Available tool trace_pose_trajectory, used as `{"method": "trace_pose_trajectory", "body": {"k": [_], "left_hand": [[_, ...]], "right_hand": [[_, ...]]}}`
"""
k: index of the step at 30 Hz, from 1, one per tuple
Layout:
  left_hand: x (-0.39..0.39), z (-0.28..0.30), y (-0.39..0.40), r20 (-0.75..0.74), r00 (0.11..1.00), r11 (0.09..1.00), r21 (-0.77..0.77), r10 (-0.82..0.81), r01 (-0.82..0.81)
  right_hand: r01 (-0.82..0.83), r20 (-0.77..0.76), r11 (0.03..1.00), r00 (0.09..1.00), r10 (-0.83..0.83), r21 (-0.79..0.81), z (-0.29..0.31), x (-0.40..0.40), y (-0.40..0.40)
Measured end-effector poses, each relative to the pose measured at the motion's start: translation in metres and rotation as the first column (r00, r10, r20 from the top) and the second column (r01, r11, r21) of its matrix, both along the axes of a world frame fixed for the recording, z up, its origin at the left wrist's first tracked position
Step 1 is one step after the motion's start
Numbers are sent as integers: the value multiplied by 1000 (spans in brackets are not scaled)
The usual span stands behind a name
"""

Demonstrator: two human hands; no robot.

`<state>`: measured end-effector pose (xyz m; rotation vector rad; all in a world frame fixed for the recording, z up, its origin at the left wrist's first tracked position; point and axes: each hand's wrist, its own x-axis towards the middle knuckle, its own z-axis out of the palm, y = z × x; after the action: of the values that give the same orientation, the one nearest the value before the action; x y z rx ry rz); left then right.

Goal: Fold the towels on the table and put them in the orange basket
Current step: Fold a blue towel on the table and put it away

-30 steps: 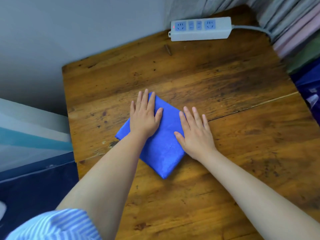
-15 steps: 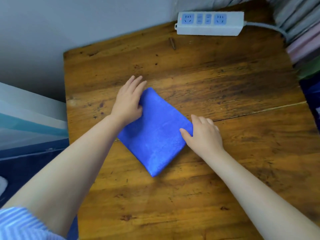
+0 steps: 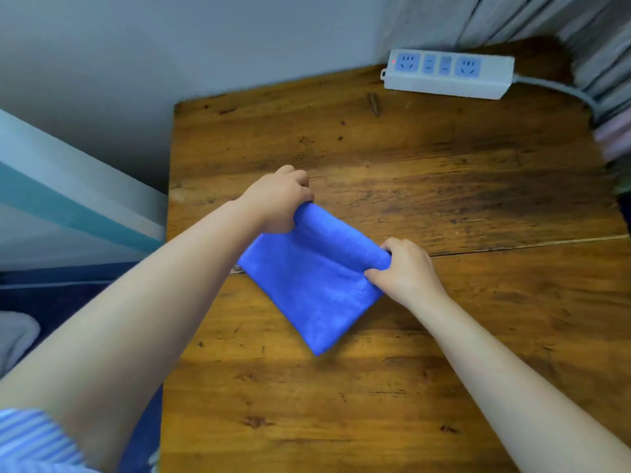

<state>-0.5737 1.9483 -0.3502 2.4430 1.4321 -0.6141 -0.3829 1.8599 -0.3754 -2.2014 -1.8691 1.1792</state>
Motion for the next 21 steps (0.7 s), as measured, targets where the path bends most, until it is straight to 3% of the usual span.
{"method": "trace_pose_trajectory", "body": {"k": [3, 8, 14, 21], "left_hand": [[-28, 17, -22, 79, 986, 989, -35, 146, -144], [-93, 52, -88, 142, 920, 930, -43, 367, -364], [-174, 87, -219, 339, 684, 736, -39, 646, -676], [-249, 115, -415, 438, 470, 513, 24, 766, -858]], "right_hand": [[-30, -74, 998, 997, 35, 60, 13, -11, 4], [-244, -111, 949, 957, 269, 202, 38, -62, 5], [-443, -112, 797, 843, 526, 409, 77, -150, -52], [-607, -81, 542, 620, 781, 582, 123, -247, -178]]}}
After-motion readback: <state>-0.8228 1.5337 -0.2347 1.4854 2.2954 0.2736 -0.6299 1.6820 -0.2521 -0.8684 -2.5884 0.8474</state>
